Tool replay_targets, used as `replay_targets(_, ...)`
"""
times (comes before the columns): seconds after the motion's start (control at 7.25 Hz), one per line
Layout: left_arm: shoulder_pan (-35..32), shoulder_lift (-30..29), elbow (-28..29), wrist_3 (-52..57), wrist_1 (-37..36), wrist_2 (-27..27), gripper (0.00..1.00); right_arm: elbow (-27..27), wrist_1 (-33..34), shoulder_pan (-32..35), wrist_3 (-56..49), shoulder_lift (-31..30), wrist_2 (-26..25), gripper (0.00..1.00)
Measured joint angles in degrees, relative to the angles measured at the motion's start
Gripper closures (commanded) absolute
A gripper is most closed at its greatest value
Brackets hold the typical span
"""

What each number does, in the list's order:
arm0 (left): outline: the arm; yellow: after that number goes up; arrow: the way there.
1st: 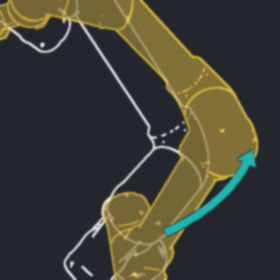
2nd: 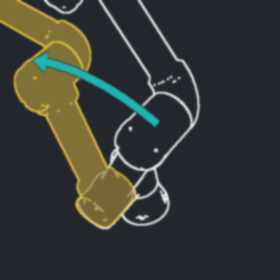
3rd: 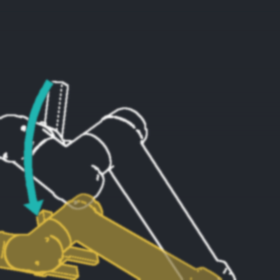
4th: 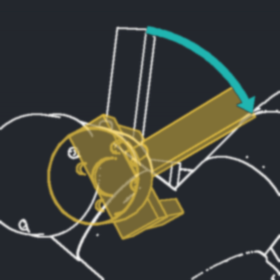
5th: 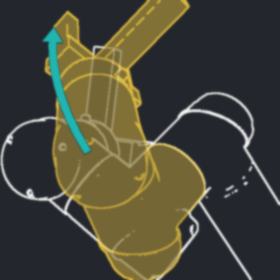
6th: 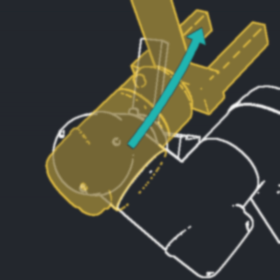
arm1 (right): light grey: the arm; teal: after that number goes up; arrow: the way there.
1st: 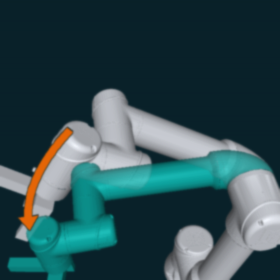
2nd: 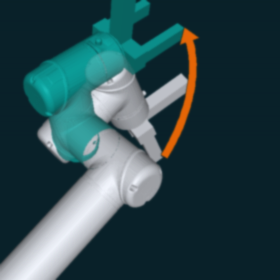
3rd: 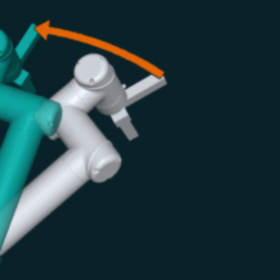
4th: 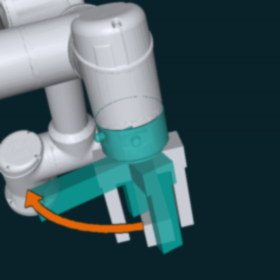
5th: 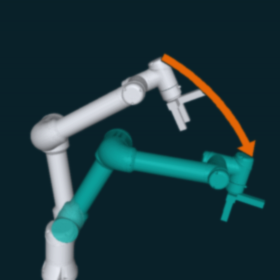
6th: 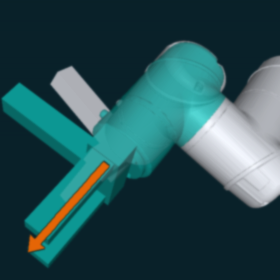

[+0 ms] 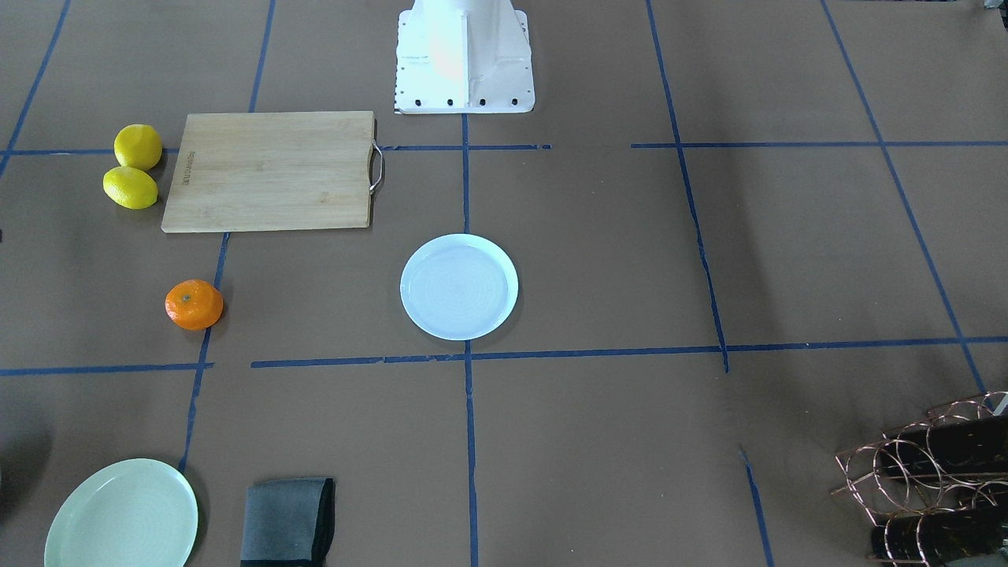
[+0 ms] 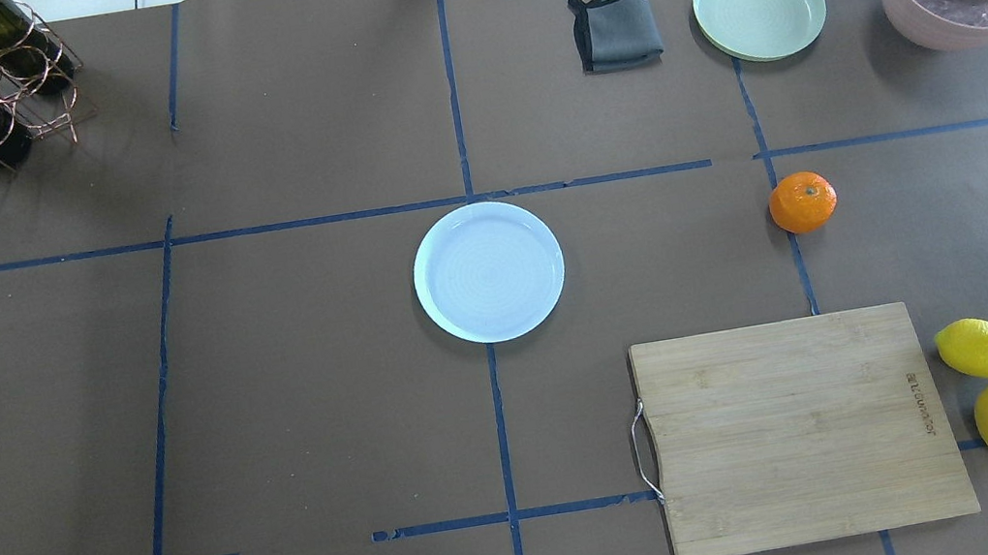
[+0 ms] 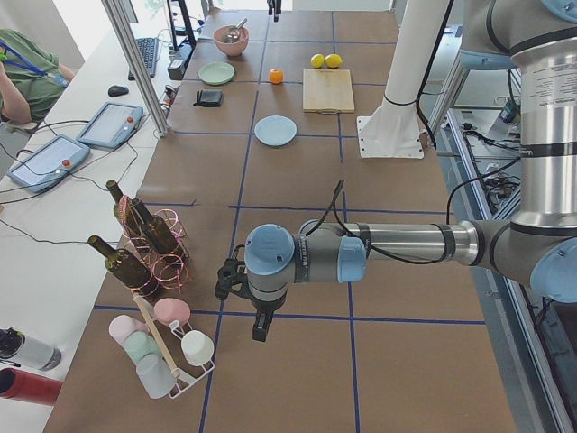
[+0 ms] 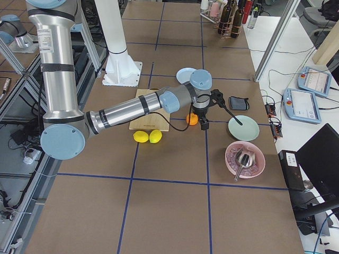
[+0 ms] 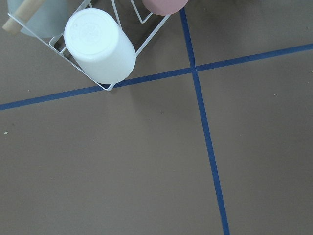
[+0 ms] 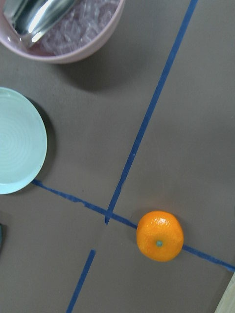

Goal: Pick orange to plate
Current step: 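Move the right gripper down toward the orange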

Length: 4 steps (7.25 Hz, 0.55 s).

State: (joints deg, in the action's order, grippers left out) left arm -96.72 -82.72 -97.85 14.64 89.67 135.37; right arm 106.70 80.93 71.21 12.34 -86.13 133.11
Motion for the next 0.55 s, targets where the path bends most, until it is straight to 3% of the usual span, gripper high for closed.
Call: replay_targets(0.55,-0.03,0.08,-1.03,-0.58,0.15,0.24,0.0,-4.55,-13.68,-15.71,20.47,2.78,-14.17,0.0)
